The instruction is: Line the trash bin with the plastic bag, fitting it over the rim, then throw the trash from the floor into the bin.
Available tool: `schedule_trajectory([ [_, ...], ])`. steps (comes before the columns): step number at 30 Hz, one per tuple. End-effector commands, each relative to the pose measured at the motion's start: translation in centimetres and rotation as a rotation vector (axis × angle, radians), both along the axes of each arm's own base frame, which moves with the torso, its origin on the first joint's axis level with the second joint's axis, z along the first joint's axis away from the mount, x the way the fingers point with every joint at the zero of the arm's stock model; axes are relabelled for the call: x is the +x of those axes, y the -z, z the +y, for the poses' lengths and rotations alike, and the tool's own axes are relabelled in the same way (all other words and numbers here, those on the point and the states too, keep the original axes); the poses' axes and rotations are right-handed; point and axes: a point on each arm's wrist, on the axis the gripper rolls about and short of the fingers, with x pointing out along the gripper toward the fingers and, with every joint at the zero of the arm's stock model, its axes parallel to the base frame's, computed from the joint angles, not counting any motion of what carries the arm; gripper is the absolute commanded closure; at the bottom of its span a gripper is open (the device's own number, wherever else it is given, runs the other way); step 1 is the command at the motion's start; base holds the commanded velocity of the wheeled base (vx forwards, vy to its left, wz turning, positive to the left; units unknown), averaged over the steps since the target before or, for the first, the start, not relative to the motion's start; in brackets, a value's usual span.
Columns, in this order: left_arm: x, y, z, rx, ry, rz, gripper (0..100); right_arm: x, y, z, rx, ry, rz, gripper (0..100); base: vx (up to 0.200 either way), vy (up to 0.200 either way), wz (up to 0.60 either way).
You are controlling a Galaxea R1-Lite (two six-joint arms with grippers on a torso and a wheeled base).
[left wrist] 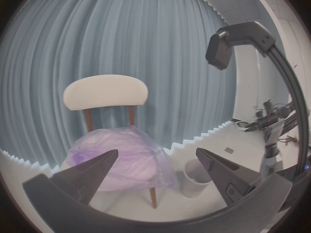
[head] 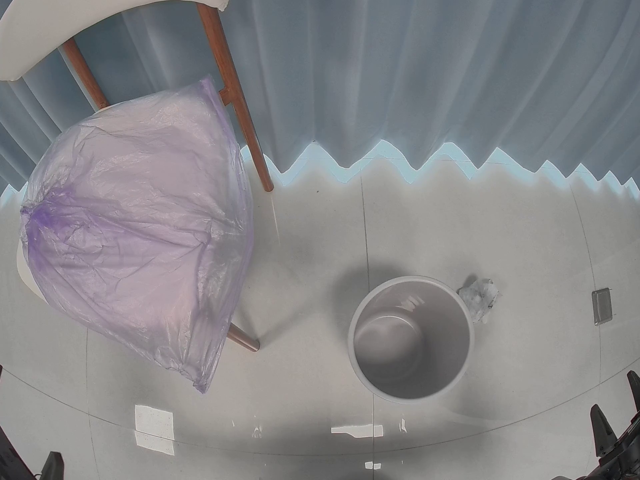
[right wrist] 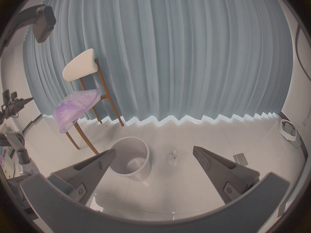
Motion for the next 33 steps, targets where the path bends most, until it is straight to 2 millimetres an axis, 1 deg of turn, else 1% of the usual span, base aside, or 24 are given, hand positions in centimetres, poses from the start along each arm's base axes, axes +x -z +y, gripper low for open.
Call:
schedule_trajectory([
  [1, 1.8, -8.0, -0.6, 0.074, 0.231, 0.14, 0, 0.0, 0.5, 0.0, 0.0, 0.0, 0.001, 0, 0.0, 0.0, 0.0],
  [4, 3.6, -10.8, -0.7, 0.107, 0.351, 0.176, 0, 0.0, 0.5, 0.0, -0.002, 0.0, 0.001, 0, 0.0, 0.0, 0.0],
  [8, 6.3, -12.9, -0.6, 0.129, 0.364, 0.204, 0, 0.0, 0.5, 0.0, 0.0, 0.0, 0.001, 0, 0.0, 0.0, 0.0],
  [9, 7.2, -13.1, -0.5, 0.15, 0.362, 0.209, 0, 0.0, 0.5, 0.0, 0.0, 0.0, 0.001, 0, 0.0, 0.0, 0.0],
  [10, 7.2, -13.1, -0.5, 0.15, 0.362, 0.209, 0, 0.0, 0.5, 0.0, 0.0, 0.0, 0.001, 0, 0.0, 0.0, 0.0],
  [11, 9.0, -13.1, -0.6, 0.209, 0.368, 0.207, 0, 0.0, 0.5, 0.0, 0.0, 0.0, 0.001, 0, 0.0, 0.0, 0.0],
  [13, 10.5, -12.6, -1.0, 0.274, 0.424, 0.203, 0, 0.0, 0.5, 0.0, 0.0, 0.0, 0.001, 0, 0.0, 0.0, 0.0],
  [15, 11.9, -12.2, -2.0, 0.332, 0.525, 0.198, 0, 0.0, 0.5, 0.0, 0.0, 0.0, 0.001, 0, 0.0, 0.0, 0.0],
  [16, 12.3, -12.0, -2.5, 0.347, 0.56, 0.2, 0, 0.0, 0.5, 0.0, 0.0, 0.0, 0.001, 0, 0.0, 0.0, 0.0],
  [17, 12.3, -12.0, -2.6, 0.35, 0.564, 0.199, 0, 0.0, 0.5, 0.0, 0.0, 0.0, 0.001, 0, 0.0, 0.0, 0.0],
  [18, 13.3, -11.7, -4.3, 0.386, 0.585, 0.219, 0, 0.0, 0.5, 0.0, 0.0, 0.0, 0.001, 0, 0.0, 0.0, 0.0],
  [20, 13.8, -11.5, -6.0, 0.416, 0.572, 0.245, 0, 0.0, 0.5, 0.0, 0.0, 0.0, 0.001, 0, 0.0, 0.0, 0.0],
  [24, 13.3, -11.0, -10.5, 0.487, 0.513, 0.298, 0, 0.0, 0.5, 0.0, 0.0, 0.0, 0.001, 0, 0.0, 0.0, 0.0],
  [25, 13.3, -10.9, -11.1, 0.496, 0.494, 0.305, 0, 0.0, 0.5, 0.0, 0.0, 0.0, 0.001, 0, 0.0, 0.0, 0.0],
  [26, 13.3, -10.8, -12.2, 0.51, 0.449, 0.32, 0, 0.0, 0.5, 0.0, 0.0, 0.0, 0.001, 0, 0.0, 0.0, 0.0],
  [27, 13.6, -10.8, -12.8, 0.517, 0.41, 0.328, 0, 0.0, 0.5, 0.0, -0.002, 0.0, 0.001, 0, 0.0, 0.0, 0.0],
  [28, 14.3, -10.7, -13.8, 0.533, 0.316, 0.334, 0, 0.0, 0.5, 0.0, 0.0, 0.0, 0.001, 0, 0.0, 0.0, 0.0],
  [29, 14.4, -10.8, -13.9, 0.534, 0.292, 0.33, 0, 0.0, 0.5, 0.0, -0.002, 0.0, 0.001, 0, 0.0, 0.0, 0.0],
  [30, 15.2, -11.1, -14.7, 0.542, 0.183, 0.318, 0, 0.0, 0.5, 0.0, 0.0, 0.0, 0.001, 0, 0.0, 0.0, 0.0],
  [33, 16.4, -11.4, -16.5, 0.569, 0.034, 0.286, 0, 0.0, 0.5, 0.0, 0.0, 0.0, 0.001, 0, 0.0, 0.0, 0.0],
])
